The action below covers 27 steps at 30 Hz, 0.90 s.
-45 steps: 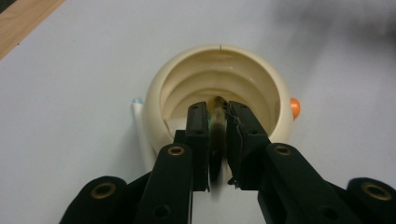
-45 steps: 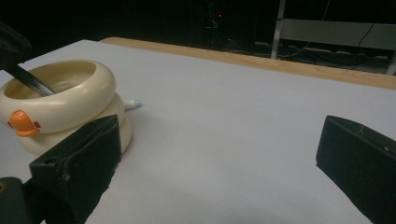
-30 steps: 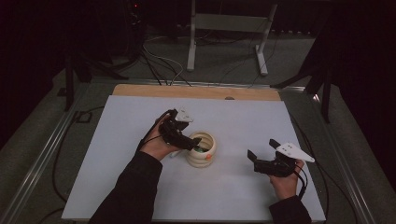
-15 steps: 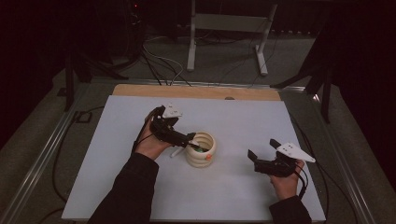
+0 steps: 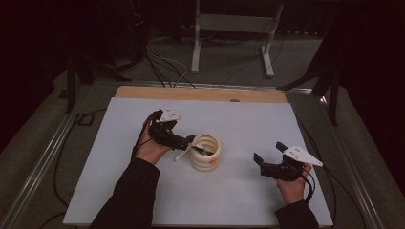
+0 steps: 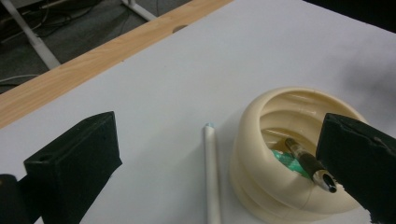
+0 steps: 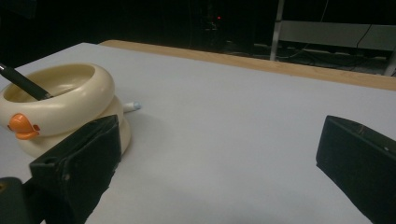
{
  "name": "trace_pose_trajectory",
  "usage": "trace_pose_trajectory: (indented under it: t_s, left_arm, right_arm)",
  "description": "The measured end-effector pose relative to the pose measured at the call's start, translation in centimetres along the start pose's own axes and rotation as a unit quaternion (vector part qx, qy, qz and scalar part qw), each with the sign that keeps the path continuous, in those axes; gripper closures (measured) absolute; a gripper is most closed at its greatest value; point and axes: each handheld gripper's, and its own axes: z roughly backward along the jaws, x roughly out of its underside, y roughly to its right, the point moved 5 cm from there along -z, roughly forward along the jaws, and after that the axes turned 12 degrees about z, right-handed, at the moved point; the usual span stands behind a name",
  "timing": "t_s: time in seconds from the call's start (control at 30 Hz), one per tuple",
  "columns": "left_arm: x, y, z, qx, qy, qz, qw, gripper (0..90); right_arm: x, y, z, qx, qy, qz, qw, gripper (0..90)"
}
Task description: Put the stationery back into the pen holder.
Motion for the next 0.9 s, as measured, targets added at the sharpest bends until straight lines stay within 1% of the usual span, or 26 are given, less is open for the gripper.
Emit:
trace_pose_trajectory:
  t_s: [0.1, 0.2, 0.47, 0.67, 0.8, 0.9]
  left_arm:
    - [0.0, -0.2, 0.1, -0.007, 0.006, 0.002, 1.0000, 0.1]
    - [0.1, -0.4, 0.1, -0.009, 0.010, 0.007, 0.9999, 0.1]
    - [0.3, -0.8, 0.2, -0.008, 0.013, 0.014, 0.9998, 0.1]
    - [0.5, -1.3, 0.3, -0.011, 0.016, 0.022, 0.9996, 0.1]
    - [0.7, -1.6, 0.3, -0.015, 0.017, 0.023, 0.9995, 0.0]
    - [0.8, -1.7, 0.3, -0.014, 0.019, 0.027, 0.9994, 0.1]
  right_arm:
    - [0.0, 0.0, 0.0, 0.000, 0.000, 0.000, 1.0000, 0.1]
    - [0.0, 0.0, 0.0, 0.001, 0.001, 0.000, 1.0000, 0.1]
    - [0.0, 0.1, 0.0, 0.001, 0.000, -0.001, 1.0000, 0.1]
    - [0.0, 0.1, 0.0, 0.001, 0.000, 0.000, 1.0000, 0.1]
    - [0.0, 0.1, 0.0, 0.002, 0.000, -0.001, 1.0000, 0.2]
    - [0.0, 0.1, 0.0, 0.001, 0.000, -0.002, 1.0000, 0.1]
